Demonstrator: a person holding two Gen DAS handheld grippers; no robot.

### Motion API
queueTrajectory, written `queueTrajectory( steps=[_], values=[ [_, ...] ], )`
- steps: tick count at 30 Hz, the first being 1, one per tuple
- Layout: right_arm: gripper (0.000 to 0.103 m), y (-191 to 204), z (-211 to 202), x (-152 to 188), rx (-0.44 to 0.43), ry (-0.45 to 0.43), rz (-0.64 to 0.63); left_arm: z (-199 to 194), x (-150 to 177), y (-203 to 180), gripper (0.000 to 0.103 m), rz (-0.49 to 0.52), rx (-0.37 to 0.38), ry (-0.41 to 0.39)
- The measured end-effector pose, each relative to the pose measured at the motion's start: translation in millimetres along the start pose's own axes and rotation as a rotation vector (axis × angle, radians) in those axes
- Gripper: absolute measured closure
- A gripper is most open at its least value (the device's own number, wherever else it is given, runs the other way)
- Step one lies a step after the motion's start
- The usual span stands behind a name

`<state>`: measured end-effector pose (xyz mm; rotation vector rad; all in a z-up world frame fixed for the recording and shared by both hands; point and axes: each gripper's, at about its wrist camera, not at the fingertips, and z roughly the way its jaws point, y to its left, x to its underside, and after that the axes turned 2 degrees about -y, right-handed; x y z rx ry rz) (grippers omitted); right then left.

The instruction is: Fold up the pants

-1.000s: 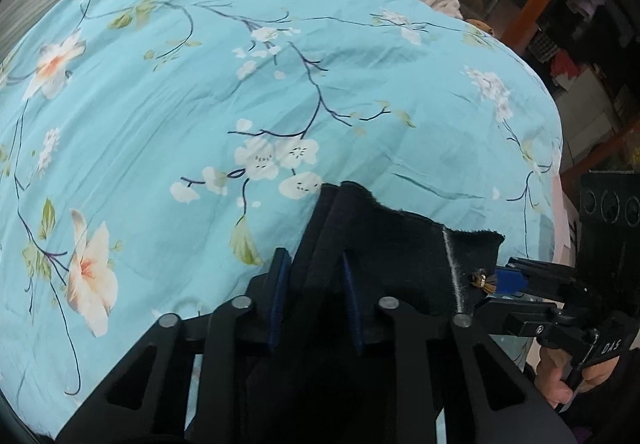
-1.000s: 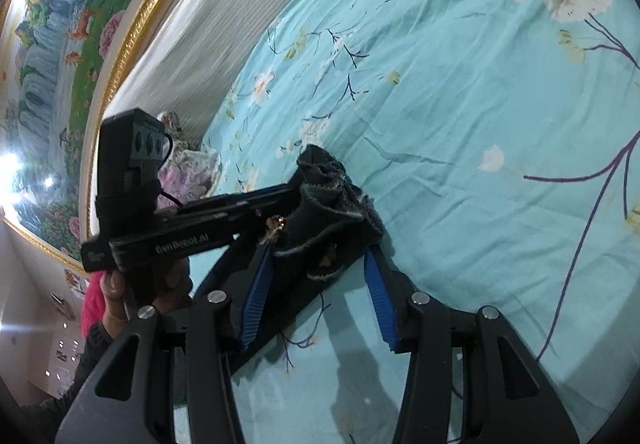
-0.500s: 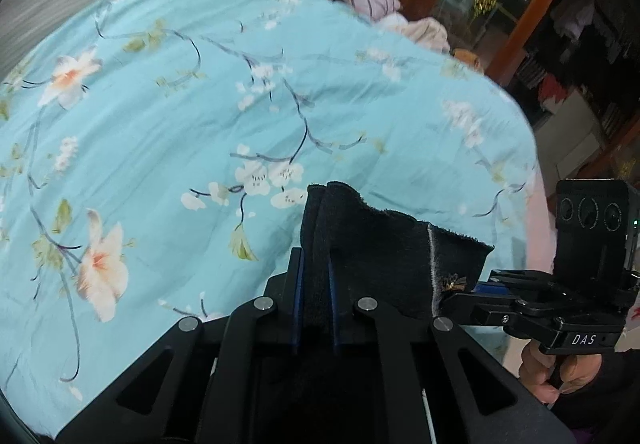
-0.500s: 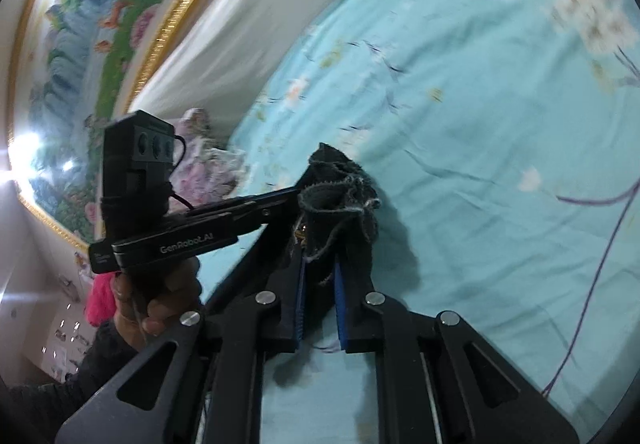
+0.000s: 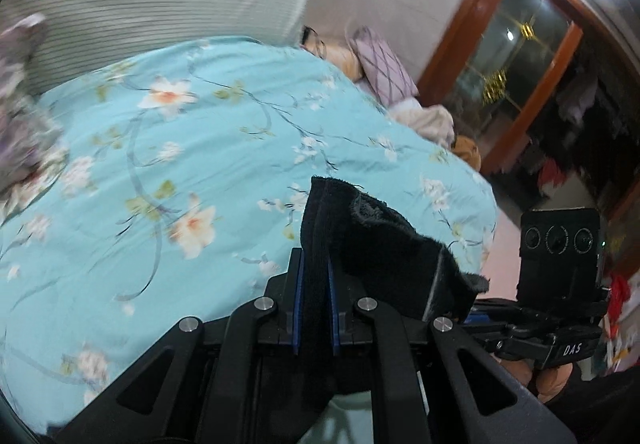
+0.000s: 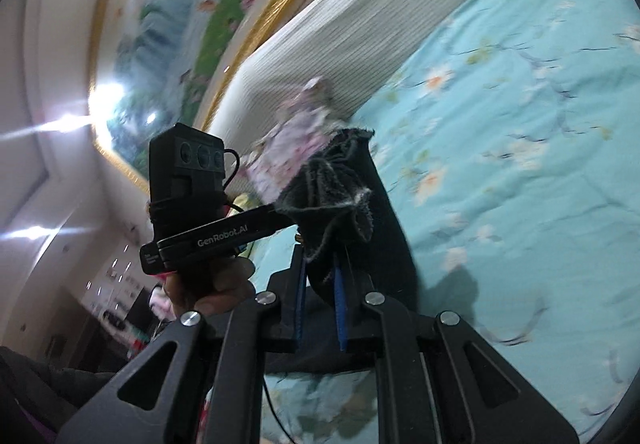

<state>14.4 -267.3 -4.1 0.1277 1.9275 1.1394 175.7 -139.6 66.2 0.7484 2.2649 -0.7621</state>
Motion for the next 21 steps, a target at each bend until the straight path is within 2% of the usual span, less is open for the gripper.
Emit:
queueTrajectory(
  steps=[5, 10, 19, 21],
  values=[
    [0.089, 21, 29, 14, -0.049, 0.092, -0.035, -31, 32, 23, 0.094, -0.097, -0.015, -0.046],
    [0.089, 24, 57, 33, -0.087, 0.176, -0.022, -48, 59, 46, 0.094, -0.153, -0.040, -0.061],
    [0.089, 17, 97, 57, -0.092, 0.286, 0.017, -49, 101, 83, 0.094, -0.260, -0.072, -0.053],
    [0.089, 15, 104, 62, -0.085, 0.307, 0.021, -48, 109, 89, 0.099, -0.274, -0.088, -0.045]
  ],
)
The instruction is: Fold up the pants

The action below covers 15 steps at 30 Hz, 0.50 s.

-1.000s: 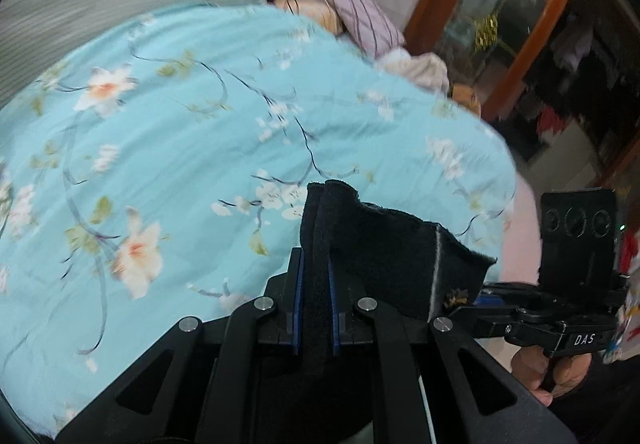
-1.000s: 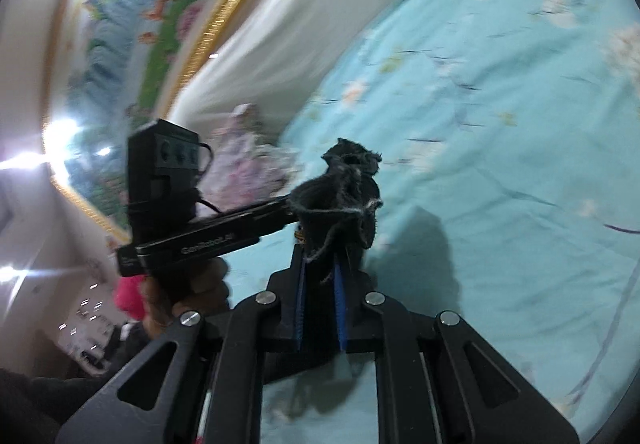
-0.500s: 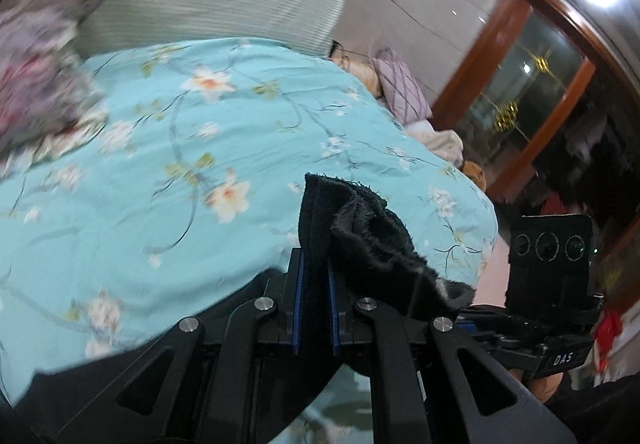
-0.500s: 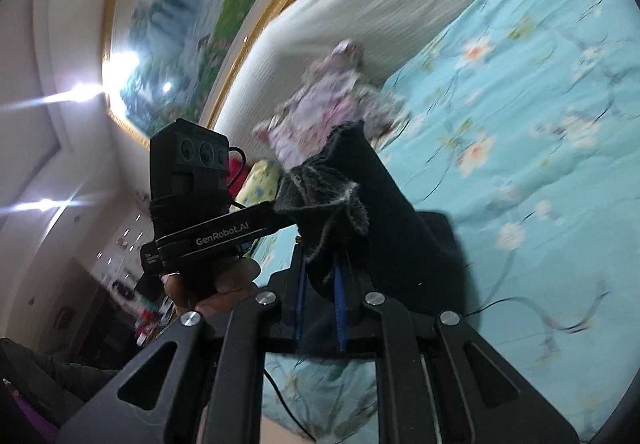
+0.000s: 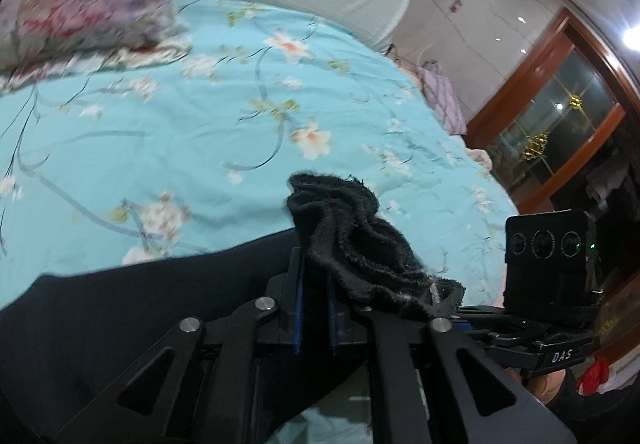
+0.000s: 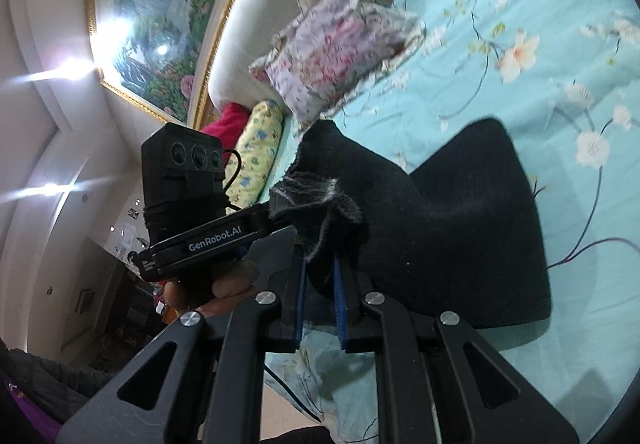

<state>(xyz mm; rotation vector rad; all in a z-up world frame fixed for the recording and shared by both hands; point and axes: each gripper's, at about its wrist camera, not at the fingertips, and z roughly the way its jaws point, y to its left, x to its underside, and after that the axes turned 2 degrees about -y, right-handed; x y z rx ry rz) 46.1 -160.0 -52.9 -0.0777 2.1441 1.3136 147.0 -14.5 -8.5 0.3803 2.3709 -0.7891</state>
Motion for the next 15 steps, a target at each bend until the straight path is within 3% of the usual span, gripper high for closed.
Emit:
queueTrajectory(
  steps=[15],
  values=[
    [0.089, -18, 41, 15, 0.076, 0.121, 0.004, 11, 37, 51, 0.099, -0.135, -0.056, 0.047]
  ],
)
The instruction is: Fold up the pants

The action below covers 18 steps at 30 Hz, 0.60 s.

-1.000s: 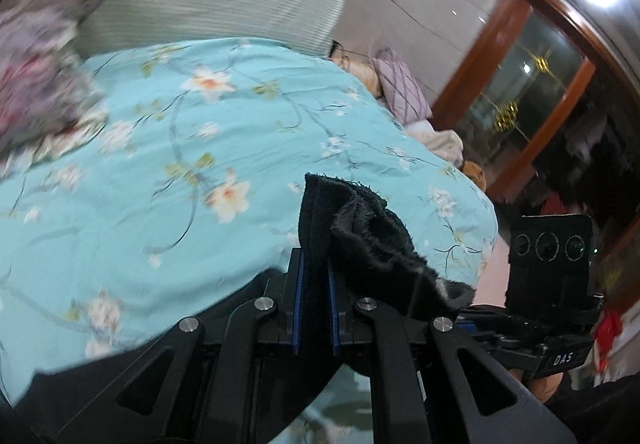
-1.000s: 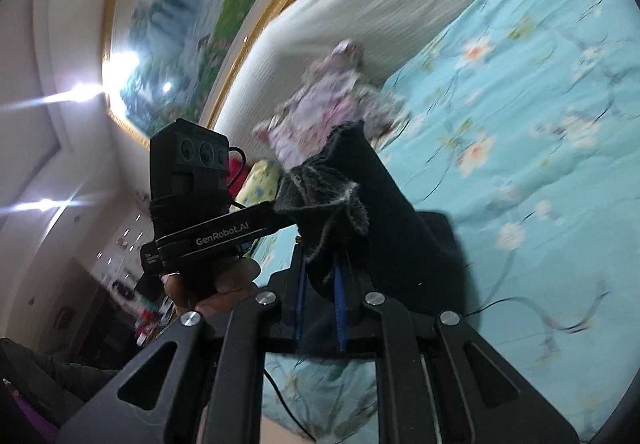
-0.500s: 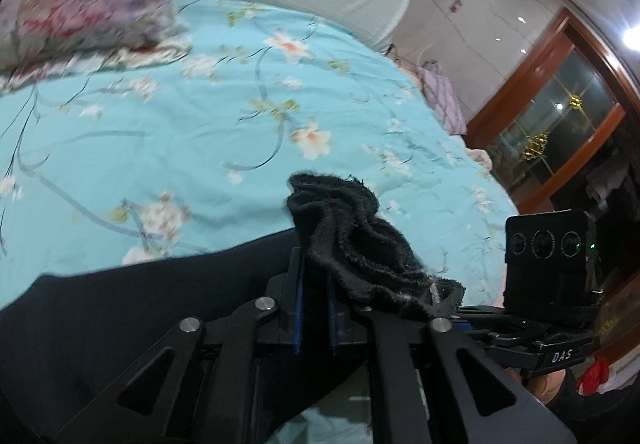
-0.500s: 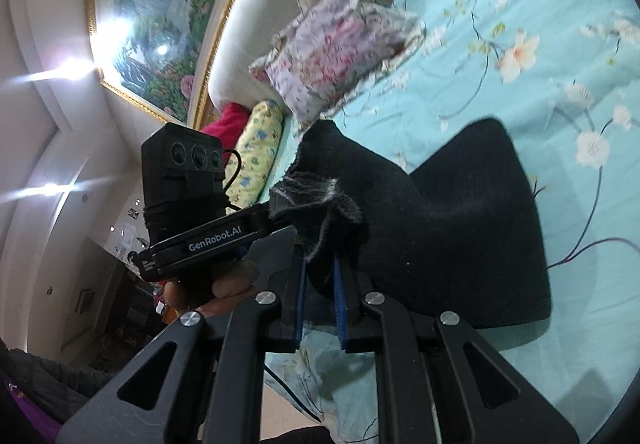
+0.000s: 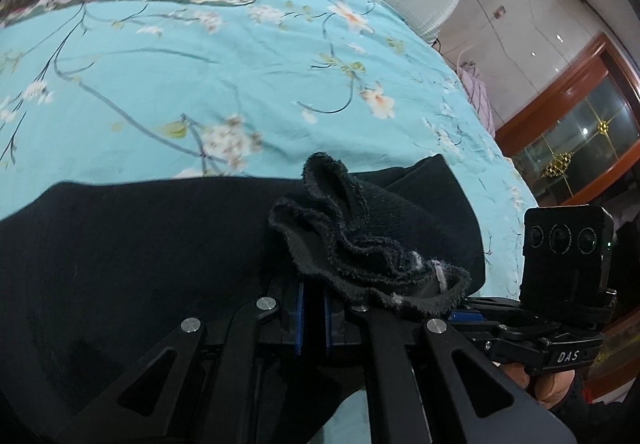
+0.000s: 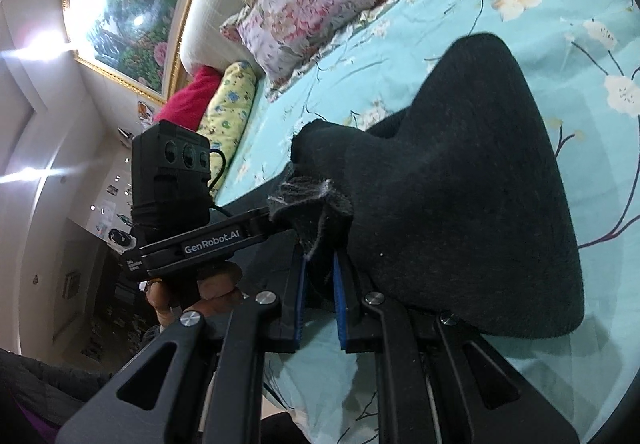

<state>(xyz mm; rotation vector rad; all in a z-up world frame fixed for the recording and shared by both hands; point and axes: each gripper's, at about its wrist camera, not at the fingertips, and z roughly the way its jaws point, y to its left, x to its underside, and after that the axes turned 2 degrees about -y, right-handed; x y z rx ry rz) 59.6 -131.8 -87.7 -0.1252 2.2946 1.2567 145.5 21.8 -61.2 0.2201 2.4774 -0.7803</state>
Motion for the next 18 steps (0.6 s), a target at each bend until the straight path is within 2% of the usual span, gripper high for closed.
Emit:
queueTrajectory(
  steps=[6, 8, 10, 12, 18],
  values=[
    [0.086, -3, 5, 0, 0.031, 0.027, 0.017, -11, 9, 14, 0.099, -0.044, -0.018, -0.011],
    [0.080, 0, 6, -2, 0.036, 0.032, 0.017, -16, 12, 16, 0.098, -0.050, -0.038, -0.018],
    [0.065, 4, 7, -2, 0.025, 0.035, 0.013, -24, 17, 17, 0.098, -0.056, -0.064, -0.032],
    [0.060, 11, 8, -1, 0.023, 0.040, -0.007, -34, 21, 19, 0.098, -0.066, -0.075, -0.051],
    [0.058, 20, 15, 1, 0.032, 0.058, -0.035, -55, 34, 25, 0.098, -0.095, -0.105, -0.085]
  ],
)
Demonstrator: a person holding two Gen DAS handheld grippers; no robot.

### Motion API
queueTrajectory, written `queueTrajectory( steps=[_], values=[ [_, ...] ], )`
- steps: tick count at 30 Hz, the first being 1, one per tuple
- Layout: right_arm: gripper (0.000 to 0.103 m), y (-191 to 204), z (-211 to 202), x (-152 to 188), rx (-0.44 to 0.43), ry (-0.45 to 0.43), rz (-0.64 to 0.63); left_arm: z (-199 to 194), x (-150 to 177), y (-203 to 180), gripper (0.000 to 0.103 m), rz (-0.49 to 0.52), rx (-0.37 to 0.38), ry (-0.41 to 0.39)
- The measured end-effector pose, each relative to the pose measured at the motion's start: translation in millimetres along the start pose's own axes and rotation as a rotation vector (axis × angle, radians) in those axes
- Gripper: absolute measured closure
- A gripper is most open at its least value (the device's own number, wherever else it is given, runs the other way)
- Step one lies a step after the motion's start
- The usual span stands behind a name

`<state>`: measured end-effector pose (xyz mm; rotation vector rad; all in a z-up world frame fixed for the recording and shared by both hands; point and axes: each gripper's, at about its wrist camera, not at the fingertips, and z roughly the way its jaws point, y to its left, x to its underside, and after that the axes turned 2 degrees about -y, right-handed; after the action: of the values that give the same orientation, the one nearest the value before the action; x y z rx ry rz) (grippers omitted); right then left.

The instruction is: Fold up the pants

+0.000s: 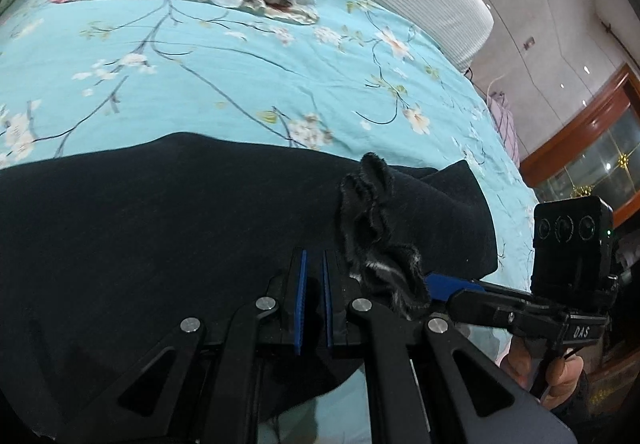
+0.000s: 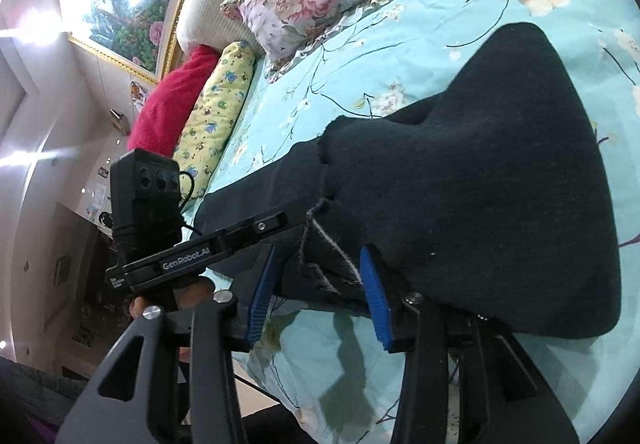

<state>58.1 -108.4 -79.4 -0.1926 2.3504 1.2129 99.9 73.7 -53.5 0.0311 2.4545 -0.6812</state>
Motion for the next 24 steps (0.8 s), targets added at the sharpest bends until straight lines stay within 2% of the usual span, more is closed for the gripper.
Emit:
queueTrajectory(
  steps=[9, 14, 15, 19, 24],
  values=[
    [0.058, 18, 3, -4, -0.006, 0.010, -0.048, -20, 11, 11, 0.091, -0.054, -0.016, -0.034],
    [0.058, 30, 6, -6, -0.001, 0.015, -0.093, -28, 17, 15, 0.091, -0.086, -0.040, -0.057],
    [0.058, 34, 6, -7, 0.003, 0.016, -0.107, -31, 19, 15, 0.091, -0.090, -0.048, -0.066],
    [0.058, 41, 10, -10, 0.003, 0.021, -0.139, -50, 28, 21, 0.078, -0.131, -0.097, -0.120],
    [0.058, 52, 24, -13, 0.000, 0.046, -0.179, -80, 44, 40, 0.078, -0.214, -0.125, -0.186]
  ],
)
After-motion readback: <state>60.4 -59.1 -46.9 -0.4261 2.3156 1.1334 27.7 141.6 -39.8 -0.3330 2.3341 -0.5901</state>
